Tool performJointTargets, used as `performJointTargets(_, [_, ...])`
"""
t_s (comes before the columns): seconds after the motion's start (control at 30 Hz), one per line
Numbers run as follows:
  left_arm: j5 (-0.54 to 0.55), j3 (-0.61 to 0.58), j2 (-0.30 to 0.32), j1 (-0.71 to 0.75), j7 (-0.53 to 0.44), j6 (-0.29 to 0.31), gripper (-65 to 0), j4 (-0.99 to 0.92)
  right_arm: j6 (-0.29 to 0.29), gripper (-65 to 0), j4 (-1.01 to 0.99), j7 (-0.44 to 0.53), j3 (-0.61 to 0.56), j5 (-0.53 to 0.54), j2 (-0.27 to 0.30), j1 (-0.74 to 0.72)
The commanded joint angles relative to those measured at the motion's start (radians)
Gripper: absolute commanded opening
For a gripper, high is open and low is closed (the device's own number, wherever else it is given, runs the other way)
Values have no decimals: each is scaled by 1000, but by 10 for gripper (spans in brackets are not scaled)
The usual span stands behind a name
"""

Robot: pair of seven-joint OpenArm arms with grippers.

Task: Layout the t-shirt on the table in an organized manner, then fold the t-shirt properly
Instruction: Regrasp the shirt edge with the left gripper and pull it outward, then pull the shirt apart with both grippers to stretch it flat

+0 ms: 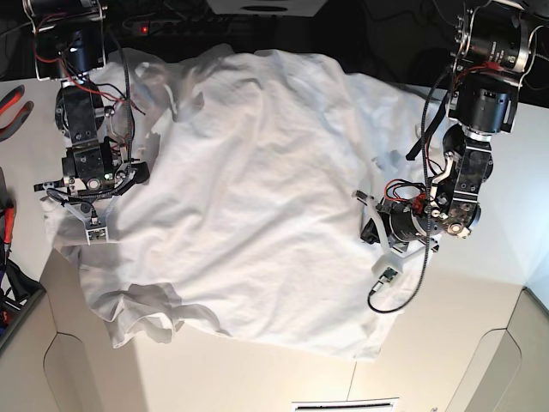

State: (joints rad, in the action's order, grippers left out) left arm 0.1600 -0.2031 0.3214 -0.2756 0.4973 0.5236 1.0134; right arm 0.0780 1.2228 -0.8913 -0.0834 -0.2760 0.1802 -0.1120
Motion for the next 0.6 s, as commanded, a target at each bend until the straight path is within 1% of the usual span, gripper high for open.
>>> performJointTargets(0.0, [-40,0,7,-25,8,-16,-650,-54,-30,-650,-27,-23,1,58,-1,4])
performJointTargets(0.03, [-54,0,9,-36,-21,-27,-650,-113,-31,-650,-39,-3,1,60,-1,2])
performJointTargets(0.07, [-66,0,9,-47,-51,-53,-650,-169,-31,-650,-48,23,1,60,-1,-2])
performJointTargets(0.13, [-100,0,9,-74,-107,-121,-650,-267,-37,-650,-55,66,1,60,-1,-14])
performJointTargets(0.2, [-129,0,11,-99,-143,-173,-650,-332,-59,-650,-55,89,1,75,-1,-40])
performJointTargets(0.37, [-162,0,14,-143,-149,-244,-650,-372,-67,-650,-56,144,1,146,-8,-132])
performJointTargets(0.47, [-164,0,23,-155,-149,-281,-650,-372,-67,-650,-71,156,0,145,-37,-192])
performJointTargets(0.57, [-164,0,37,-157,-148,-310,-650,-372,-68,-650,-118,197,0,145,-72,-248])
